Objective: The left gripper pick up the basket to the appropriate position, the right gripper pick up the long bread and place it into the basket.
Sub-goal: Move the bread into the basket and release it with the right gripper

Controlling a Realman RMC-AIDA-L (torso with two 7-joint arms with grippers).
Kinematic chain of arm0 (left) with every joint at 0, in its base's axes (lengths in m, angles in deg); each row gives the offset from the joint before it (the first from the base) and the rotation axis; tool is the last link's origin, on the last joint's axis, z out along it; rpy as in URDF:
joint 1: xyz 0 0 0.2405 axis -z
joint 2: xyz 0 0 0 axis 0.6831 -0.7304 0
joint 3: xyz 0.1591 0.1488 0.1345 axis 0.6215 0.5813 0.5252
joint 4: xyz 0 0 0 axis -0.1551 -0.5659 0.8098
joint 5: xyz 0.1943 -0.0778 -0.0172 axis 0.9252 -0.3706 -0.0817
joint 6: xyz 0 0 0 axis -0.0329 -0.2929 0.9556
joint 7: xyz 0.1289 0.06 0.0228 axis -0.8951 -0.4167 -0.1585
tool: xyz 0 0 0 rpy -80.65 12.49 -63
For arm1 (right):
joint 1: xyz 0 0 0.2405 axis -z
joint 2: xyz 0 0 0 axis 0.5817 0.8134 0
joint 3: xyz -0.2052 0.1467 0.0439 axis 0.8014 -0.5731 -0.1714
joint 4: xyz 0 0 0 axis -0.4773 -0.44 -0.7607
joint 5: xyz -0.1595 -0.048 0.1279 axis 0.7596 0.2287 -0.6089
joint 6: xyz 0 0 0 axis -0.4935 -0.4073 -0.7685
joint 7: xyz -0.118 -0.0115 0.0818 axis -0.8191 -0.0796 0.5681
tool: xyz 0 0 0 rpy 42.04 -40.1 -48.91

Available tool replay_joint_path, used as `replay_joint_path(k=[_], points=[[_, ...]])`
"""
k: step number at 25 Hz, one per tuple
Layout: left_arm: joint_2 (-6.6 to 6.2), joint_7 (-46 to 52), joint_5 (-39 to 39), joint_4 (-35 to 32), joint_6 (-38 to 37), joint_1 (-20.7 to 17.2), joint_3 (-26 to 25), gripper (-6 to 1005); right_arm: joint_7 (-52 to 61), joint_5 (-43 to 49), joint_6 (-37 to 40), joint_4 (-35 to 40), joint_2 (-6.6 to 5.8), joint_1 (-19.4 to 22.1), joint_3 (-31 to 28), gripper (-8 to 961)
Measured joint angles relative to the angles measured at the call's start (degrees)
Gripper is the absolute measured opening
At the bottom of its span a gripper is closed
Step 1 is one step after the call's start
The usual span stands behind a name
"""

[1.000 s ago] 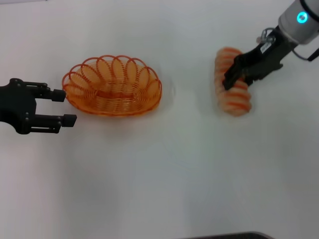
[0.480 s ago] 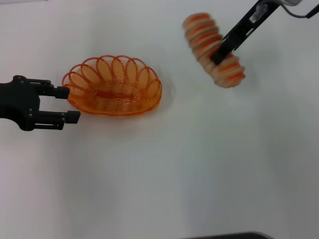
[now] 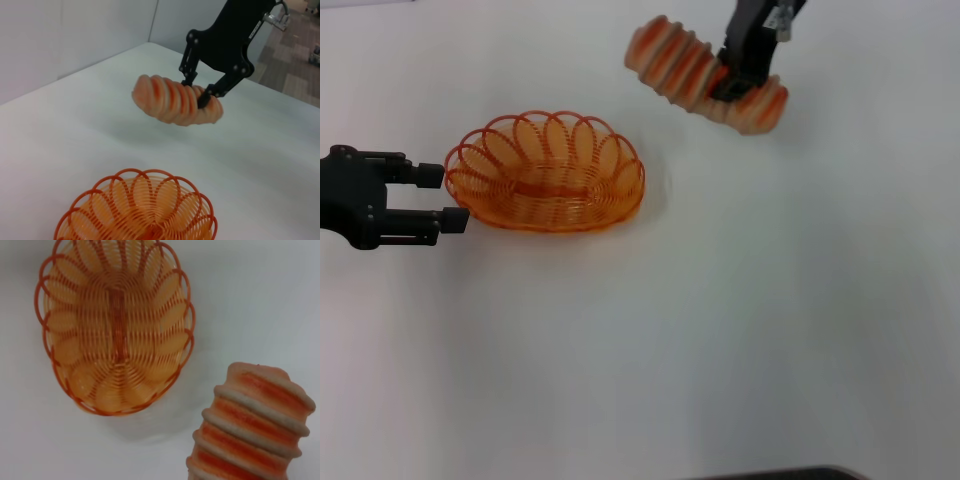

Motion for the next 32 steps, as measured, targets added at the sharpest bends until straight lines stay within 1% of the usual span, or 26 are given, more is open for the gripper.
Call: replay_joint_path(k=[2, 5, 11, 17, 22, 26, 32], points=[[0.07, 0.32, 0.15, 0.03, 0.11, 0.02, -0.01, 691, -0.73, -0.17, -0.94, 0.01, 0.31, -0.7, 1.81, 361], [0.09, 0.5, 0.24, 0.05, 0.13, 0.12, -0.02, 691, -1.81, -1.65, -0.91, 0.3, 0.56, -1.73, 2.23, 340], [-0.05, 0.56, -0.06, 0.06, 0.14, 0.23, -0.02, 691, -2.95, -8.14, 1.56, 1.85, 0.69, -2.55, 3.56, 293], [-0.14, 0.57, -0.08, -0.04, 0.17, 0.25, -0.02, 691, -2.8, -13.82, 1.8, 1.9, 0.74, -2.38, 8.8, 241], [-0.08, 0.57, -0.07, -0.06, 0.22, 0.15, -0.02, 691, -3.15, -16.62, 0.43, 1.87, 0.71, -2.36, 10.15, 196], [-0.08, 0.57, -0.08, -0.03, 0.23, 0.01, -0.01, 691, -3.62, -18.93, -1.82, 1.67, 0.58, -2.03, 11.28, 196], [0.06, 0.38, -0.09, -0.01, 0.59, -0.09, -0.01, 691, -3.91, -22.78, -4.27, 1.42, 0.52, -0.98, 14.86, 197]])
